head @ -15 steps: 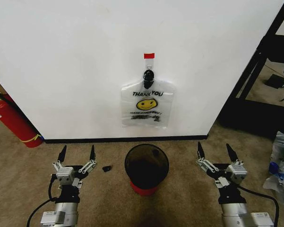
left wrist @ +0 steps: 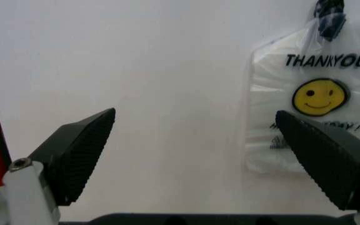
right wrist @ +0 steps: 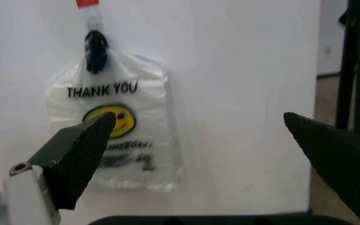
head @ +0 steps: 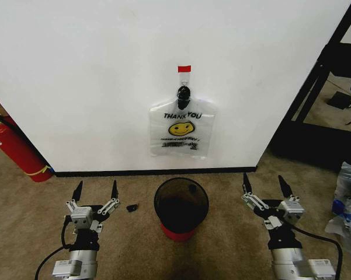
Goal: Pick up the garbage bag from the wall and place it over the trash bin.
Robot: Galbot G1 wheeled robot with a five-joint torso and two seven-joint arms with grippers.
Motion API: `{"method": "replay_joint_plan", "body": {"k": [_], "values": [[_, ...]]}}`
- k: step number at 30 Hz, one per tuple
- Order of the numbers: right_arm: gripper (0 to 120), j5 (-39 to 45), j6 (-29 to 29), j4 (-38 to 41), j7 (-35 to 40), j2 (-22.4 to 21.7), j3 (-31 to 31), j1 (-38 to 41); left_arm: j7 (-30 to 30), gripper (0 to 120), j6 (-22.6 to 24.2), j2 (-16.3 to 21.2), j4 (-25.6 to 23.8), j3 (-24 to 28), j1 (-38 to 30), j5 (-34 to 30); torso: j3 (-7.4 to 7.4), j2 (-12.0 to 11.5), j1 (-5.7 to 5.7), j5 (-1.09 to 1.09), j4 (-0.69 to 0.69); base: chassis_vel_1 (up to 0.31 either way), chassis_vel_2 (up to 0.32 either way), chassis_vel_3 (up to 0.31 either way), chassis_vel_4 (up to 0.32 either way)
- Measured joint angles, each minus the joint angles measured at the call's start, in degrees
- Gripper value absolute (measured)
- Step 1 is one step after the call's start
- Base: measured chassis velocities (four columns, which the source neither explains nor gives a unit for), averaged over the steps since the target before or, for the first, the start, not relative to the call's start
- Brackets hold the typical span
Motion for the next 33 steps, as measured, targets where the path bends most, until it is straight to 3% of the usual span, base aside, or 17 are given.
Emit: {"method": "replay_joint_plan", "body": {"k": [2,5,7,9,13,17,18,21,24,26,33], "values": [[100,4.6,-1.6,-1.7,-0.7,-1.7,-0.8,2.3,0.0,100,-0.3,-0.2,0.2,0.0,0.5,0.1,0.00,0.0,0.00,0.00,0.00,0.000,0.000,0.000,0.000],[100,19.0,-7.1,-3.7,-5.3,-5.9,-2.9,9.0,-0.1,100,-0.7,-0.2,0.9,0.0,0.6,0.2,0.00,0.0,0.00,0.00,0.04,0.000,0.000,0.000,0.000],[100,21.9,-8.2,-4.0,-6.2,-6.6,-3.2,10.1,-0.2,100,-0.7,-0.1,1.1,0.1,0.5,0.3,0.00,0.0,0.00,-0.02,0.03,0.000,0.000,0.000,0.000],[100,31.9,-12.1,-5.3,-9.2,-8.6,-3.5,13.9,-0.2,100,-0.3,0.6,1.9,1.0,-0.7,0.3,0.00,0.0,0.00,0.00,0.04,0.000,0.000,0.000,0.000],[100,43.9,-17.8,-9.6,-12.4,-11.8,-5.0,20.9,-0.3,100,-0.2,2.8,4.1,2.9,-2.6,1.4,0.01,0.0,0.01,-0.01,-0.05,0.000,0.000,0.000,0.000],[100,45.8,-18.7,-12.2,-12.9,-12.5,-6.3,25.1,-0.5,100,-0.2,2.9,4.2,2.7,-2.4,1.2,0.01,0.0,0.01,0.00,-0.01,0.000,0.000,0.000,0.000],[100,48.1,-19.5,-15.2,-13.0,-12.7,-7.9,30.0,-0.6,100,-0.2,2.8,4.2,2.5,-2.1,1.1,0.01,0.0,0.01,-0.02,0.05,0.000,0.000,0.000,0.000],[100,53.8,-22.1,-25.7,-12.3,-12.1,-12.5,44.2,-0.8,100,-0.1,2.3,4.6,2.0,-2.0,1.2,0.01,0.0,0.01,-0.05,0.02,0.000,0.000,0.000,0.000],[100,54.9,-22.5,-32.0,-12.4,-11.3,-14.7,51.1,-0.9,100,0.1,2.2,4.7,2.0,-2.0,1.8,0.02,0.0,0.02,0.02,-0.01,0.000,0.000,0.000,0.000],[100,55.1,-22.5,-36.4,-13.0,-10.5,-16.1,56.6,-0.9,100,0.3,2.0,4.6,2.0,-2.0,2.1,0.01,0.0,0.01,-0.06,0.01,0.000,0.000,0.000,0.000],[100,55.4,-22.8,-44.0,-14.2,-8.7,-19.5,66.3,-1.1,100,0.4,1.3,4.6,1.5,-1.8,2.1,0.01,0.0,0.01,0.01,0.00,0.000,0.000,0.000,0.000]]}}
